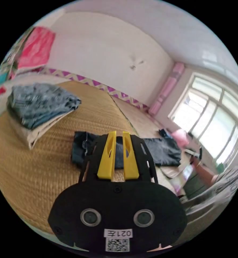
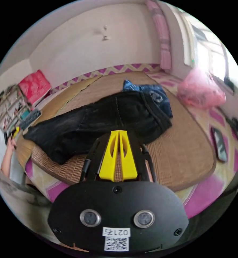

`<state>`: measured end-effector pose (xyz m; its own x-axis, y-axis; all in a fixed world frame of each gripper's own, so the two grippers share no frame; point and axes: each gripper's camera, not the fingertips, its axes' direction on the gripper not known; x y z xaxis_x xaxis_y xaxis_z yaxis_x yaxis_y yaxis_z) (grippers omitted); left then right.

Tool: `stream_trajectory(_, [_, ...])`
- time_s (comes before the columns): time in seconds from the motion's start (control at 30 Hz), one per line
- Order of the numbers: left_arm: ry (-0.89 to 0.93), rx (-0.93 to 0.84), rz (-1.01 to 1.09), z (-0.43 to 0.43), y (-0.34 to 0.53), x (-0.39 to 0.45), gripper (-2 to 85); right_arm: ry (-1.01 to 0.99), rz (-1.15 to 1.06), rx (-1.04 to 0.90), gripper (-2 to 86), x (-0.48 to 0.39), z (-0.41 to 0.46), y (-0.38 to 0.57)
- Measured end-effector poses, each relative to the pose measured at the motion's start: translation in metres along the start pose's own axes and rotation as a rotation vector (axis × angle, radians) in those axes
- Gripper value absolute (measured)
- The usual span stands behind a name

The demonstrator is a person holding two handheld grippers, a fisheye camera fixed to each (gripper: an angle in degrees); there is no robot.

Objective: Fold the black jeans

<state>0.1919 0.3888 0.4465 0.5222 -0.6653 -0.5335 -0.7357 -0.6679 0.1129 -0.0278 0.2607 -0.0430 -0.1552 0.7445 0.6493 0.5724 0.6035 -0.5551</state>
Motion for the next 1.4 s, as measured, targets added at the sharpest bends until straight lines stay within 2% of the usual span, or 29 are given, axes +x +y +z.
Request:
stream_trajectory(0.1, [0.005, -0.115, 0.196, 0.059, -0.027, 0.033, 6.2, 0.068, -0.291, -0.013, 3.0, -0.047, 0.016, -0.052])
stream_trajectory(0.2, [-0.009, -0.253, 0.337, 0.125, -0.041, 0.051, 8.3, 0.065, -0.452, -0.08, 8.8, -0.062, 0.056, -0.101])
stream_trajectory(0.3, [0.012, -0.366, 0.38, 0.182, -0.051, 0.056, 9.6, 0.101, -0.588, -0.197, 10.6, -0.073, 0.106, -0.142])
stream_trajectory(0.43, [0.088, -0.407, 0.392, 0.221, -0.061, 0.059, 10.2, 0.079, -0.709, -0.282, 11.4, -0.09, 0.159, -0.184])
stream_trajectory(0.63, [0.148, -0.655, 0.484, 0.271, -0.039, 0.068, 11.9, 0.004, -0.812, -0.423, 9.9, -0.108, 0.227, -0.233])
stream_trajectory(0.73, [0.128, -0.648, 0.522, 0.269, -0.028, 0.074, 7.2, -0.095, -0.804, -0.546, 0.9, -0.106, 0.247, -0.241])
stream_trajectory(0.8, [0.109, -0.607, 0.556, 0.258, -0.022, 0.083, 2.4, -0.103, -0.819, -0.496, -0.4, -0.107, 0.23, -0.243])
stream_trajectory(1.1, [0.063, -0.471, 0.567, 0.212, -0.006, 0.103, 0.0, -0.14, -0.782, -0.186, -0.9, -0.072, 0.096, -0.22])
stream_trajectory(1.33, [0.008, -0.432, 0.616, 0.186, 0.008, 0.115, -0.8, -0.118, -0.766, -0.145, -0.9, -0.055, 0.058, -0.207])
stream_trajectory(1.4, [0.039, -0.372, 0.634, 0.146, 0.017, 0.123, -0.9, -0.094, -0.778, -0.148, -0.8, -0.054, 0.045, -0.199])
